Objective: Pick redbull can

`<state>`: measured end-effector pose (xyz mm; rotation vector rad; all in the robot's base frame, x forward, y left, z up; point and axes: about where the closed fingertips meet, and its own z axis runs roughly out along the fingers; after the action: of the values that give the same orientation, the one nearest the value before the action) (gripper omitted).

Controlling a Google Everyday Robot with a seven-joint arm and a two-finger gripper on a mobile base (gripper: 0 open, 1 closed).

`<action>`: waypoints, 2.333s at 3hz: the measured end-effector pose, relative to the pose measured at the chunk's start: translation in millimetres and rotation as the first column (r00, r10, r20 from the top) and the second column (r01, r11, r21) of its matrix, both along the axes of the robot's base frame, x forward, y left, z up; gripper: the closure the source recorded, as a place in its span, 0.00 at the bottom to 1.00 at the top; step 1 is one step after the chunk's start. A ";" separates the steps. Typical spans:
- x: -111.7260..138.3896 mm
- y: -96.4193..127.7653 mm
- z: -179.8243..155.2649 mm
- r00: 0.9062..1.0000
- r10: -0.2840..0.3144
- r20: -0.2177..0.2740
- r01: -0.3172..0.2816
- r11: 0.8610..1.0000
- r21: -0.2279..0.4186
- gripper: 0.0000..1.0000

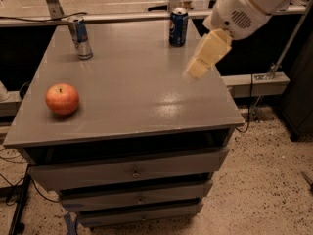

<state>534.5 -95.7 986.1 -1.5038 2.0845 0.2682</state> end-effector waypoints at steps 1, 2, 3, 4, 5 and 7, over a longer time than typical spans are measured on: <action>35.7 42.9 10.0 0.997 -0.078 0.003 0.077 0.983 0.168 0.00; 44.5 46.2 16.8 0.992 -0.127 0.009 0.123 0.970 0.208 0.00; 44.6 46.4 16.8 0.992 -0.127 0.009 0.122 0.970 0.208 0.00; 64.8 67.4 10.6 0.992 -0.123 -0.005 0.120 0.950 0.287 0.00; 105.1 122.4 1.4 0.997 -0.078 -0.004 0.073 0.916 0.394 0.00; 180.5 235.5 -31.3 0.997 0.060 0.053 -0.079 0.823 0.563 0.00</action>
Offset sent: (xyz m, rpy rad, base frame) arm 0.0307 0.0375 0.0082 0.1435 -0.0103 -0.0615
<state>715.0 139.7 954.8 -1.2000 1.7059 0.8090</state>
